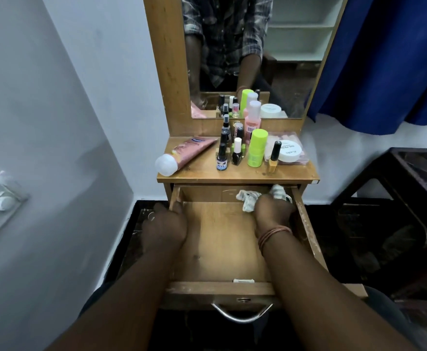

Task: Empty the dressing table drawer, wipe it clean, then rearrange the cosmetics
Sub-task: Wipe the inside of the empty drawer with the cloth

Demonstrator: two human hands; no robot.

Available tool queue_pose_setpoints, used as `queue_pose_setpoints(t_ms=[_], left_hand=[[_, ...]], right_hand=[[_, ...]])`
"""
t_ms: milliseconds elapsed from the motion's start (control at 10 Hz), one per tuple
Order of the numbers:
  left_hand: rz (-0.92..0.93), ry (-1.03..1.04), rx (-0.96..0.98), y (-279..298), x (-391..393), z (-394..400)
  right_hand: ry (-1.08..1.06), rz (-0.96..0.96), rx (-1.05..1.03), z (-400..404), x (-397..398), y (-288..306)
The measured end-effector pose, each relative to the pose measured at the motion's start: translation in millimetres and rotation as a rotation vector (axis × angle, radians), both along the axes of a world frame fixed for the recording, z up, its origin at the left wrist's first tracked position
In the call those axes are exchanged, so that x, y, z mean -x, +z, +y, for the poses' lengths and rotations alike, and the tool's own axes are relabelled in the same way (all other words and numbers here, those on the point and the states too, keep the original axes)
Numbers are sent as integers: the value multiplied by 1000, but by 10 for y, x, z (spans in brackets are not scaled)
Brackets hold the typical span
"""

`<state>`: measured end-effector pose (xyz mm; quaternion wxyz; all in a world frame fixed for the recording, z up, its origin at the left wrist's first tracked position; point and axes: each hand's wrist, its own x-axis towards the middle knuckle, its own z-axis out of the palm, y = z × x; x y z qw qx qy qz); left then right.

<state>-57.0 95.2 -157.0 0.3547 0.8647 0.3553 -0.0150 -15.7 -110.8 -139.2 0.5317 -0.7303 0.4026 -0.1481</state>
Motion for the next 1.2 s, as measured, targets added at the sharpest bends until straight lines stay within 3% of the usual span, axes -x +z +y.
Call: queue_pose_setpoints(t_ms=[100,200,300,400,500,600,700,800,900,1000,1100,1200], left_hand=[[-6,-98,-122,-202,-123,77],[-92,-250,-266,-209,-98,99],[-130,-237,-200,-73,-61,57],[-150,-235,-150,-76,-58,57],[-130,-235,-165,-36,-29,32],[-143,-306,-198,-47,-22,43],[-188,-308,-182,-27,-23,64],[-196,-293,-145,-38,-42,72],[-175,-291,-167,6,-15,55],[-250,-413,-231,3,26,34],[-208,-379,-196,-15,-3,56],[-188,-334,-176,10,-9,37]], right_hand=[[254,-25,266,204,-62,-168],[638,-184,234,510,76,-143],[425,-372,17,501,36,-67],[114,-344,-62,309,15,7],[35,-310,22,247,13,-37],[492,-259,211,466,57,-110],[427,-250,49,651,-17,-216],[193,-327,-185,540,-117,-241],[-143,-265,-248,259,-137,-163],[-161,-279,-60,202,-92,-161],[140,-34,150,476,-2,-166],[256,47,229,616,54,-130]])
